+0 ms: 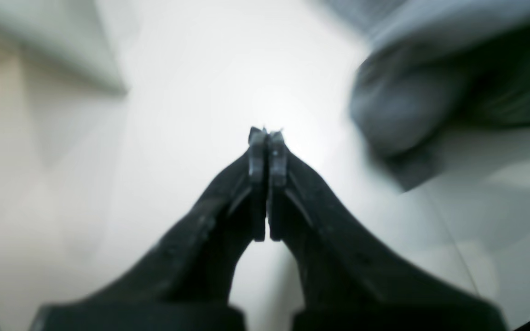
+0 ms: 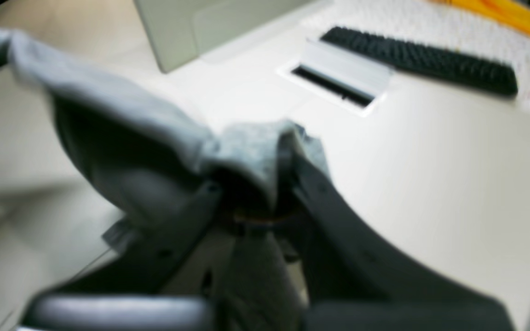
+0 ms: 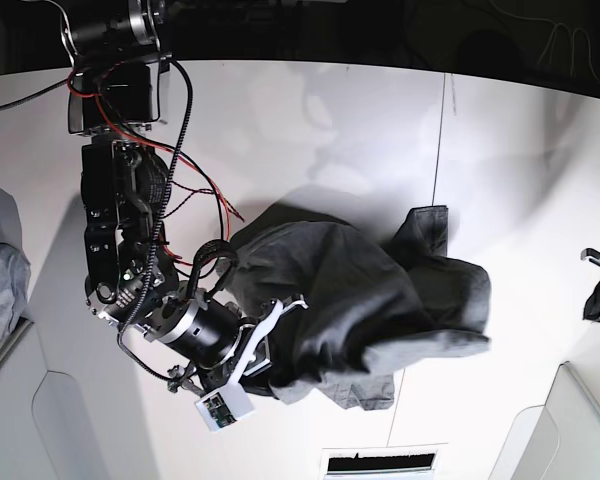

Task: Layout the t-shirt on the table in an organized manner, then fold the t-shirt properly
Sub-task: 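Lift the shirt with the left gripper, shake it, and drop it, then grasp opposite edges of the shirt with both grippers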

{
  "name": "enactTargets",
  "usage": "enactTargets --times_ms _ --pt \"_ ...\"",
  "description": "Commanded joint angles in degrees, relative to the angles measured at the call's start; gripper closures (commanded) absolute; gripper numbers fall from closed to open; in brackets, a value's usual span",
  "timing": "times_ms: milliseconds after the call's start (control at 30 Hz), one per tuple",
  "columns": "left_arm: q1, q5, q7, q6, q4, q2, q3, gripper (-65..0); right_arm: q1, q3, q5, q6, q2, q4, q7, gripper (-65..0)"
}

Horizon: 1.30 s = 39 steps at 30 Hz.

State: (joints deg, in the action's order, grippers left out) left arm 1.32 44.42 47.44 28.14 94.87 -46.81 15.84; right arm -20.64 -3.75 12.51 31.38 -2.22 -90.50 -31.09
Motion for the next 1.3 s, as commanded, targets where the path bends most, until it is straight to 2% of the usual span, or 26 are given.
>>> enactTargets --times_ms 0,67,133,167,233,300,433,500,567,667,767,800,900,1000,1133,1267 --pt "-0.8 1.0 -2.0 0.5 -1.0 -1.1 0.7 0.0 -1.4 0.3 0.8 -0.1 -0.5 0.2 0.8 -3.8" --pt "-0.8 1.0 -4.4 1.7 -4.4 -0.5 0.7 -0.7 -1.4 0.3 1.4 -0.1 -0.5 3.1 0.6 -19.0" --pt "-0.8 1.2 -7.0 1.7 -7.5 -0.1 0.7 -11.8 -1.4 0.3 2.1 -0.3 -0.5 6.5 0.9 -30.5" --pt "-0.8 1.2 -7.7 1.7 -8.7 0.0 0.7 -16.8 -1.4 0.3 2.0 -0.3 -0.5 7.9 0.9 -33.5" --pt "-0.8 1.7 -7.3 1.7 -10.3 0.0 0.7 -23.2 -1.4 0.3 1.9 -0.3 -0.1 9.6 0.9 -34.3" --pt "-0.8 4.4 -3.9 2.1 -10.7 0.0 0.7 -23.7 -1.4 0.8 2.4 -1.7 0.4 9.9 0.9 -34.3" --pt "-0.7 16.3 3.7 10.8 -9.4 0.6 0.7 -23.7 -1.4 5.9 2.5 -3.1 0.3 9.9 4.3 -34.3" --pt "0.1 20.3 6.0 11.9 -8.0 1.5 0.7 -23.7 -1.5 10.1 2.5 -3.1 0.3 9.9 4.3 -34.3" --pt "1.4 21.1 6.2 11.9 -6.6 3.0 0.7 -23.7 -1.4 14.6 2.7 -3.0 0.3 9.9 4.0 -34.3" --pt "2.7 20.9 5.9 11.9 -5.9 6.1 0.3 -23.7 -1.4 20.0 4.9 -1.7 0.9 9.9 1.8 -35.0" --pt "2.8 18.3 4.2 11.9 -6.0 9.3 -1.4 -23.7 -1.4 22.9 10.3 -0.8 2.1 9.9 -1.8 -43.0" --pt "2.8 16.9 2.9 11.9 -6.0 10.2 -2.3 -23.7 -1.4 23.1 11.6 -0.2 2.4 9.9 -3.1 -44.8" --pt "2.8 12.7 -1.0 11.9 -6.0 12.3 -6.2 -23.7 -1.2 22.8 13.1 1.0 2.5 9.9 -6.6 -44.7" --pt "2.8 8.9 -4.3 11.9 -6.0 13.8 -10.9 -26.0 0.2 20.7 15.5 1.3 2.4 9.9 -6.4 -44.7" --pt "2.3 4.0 -7.9 11.9 -6.0 15.1 -15.8 -28.6 0.7 18.0 12.7 0.7 2.2 9.9 -5.9 -44.7" --pt "2.0 -0.4 -10.4 8.0 -6.0 16.1 -17.0 -28.6 0.7 19.6 8.2 -1.7 2.7 9.9 -4.7 -44.7"
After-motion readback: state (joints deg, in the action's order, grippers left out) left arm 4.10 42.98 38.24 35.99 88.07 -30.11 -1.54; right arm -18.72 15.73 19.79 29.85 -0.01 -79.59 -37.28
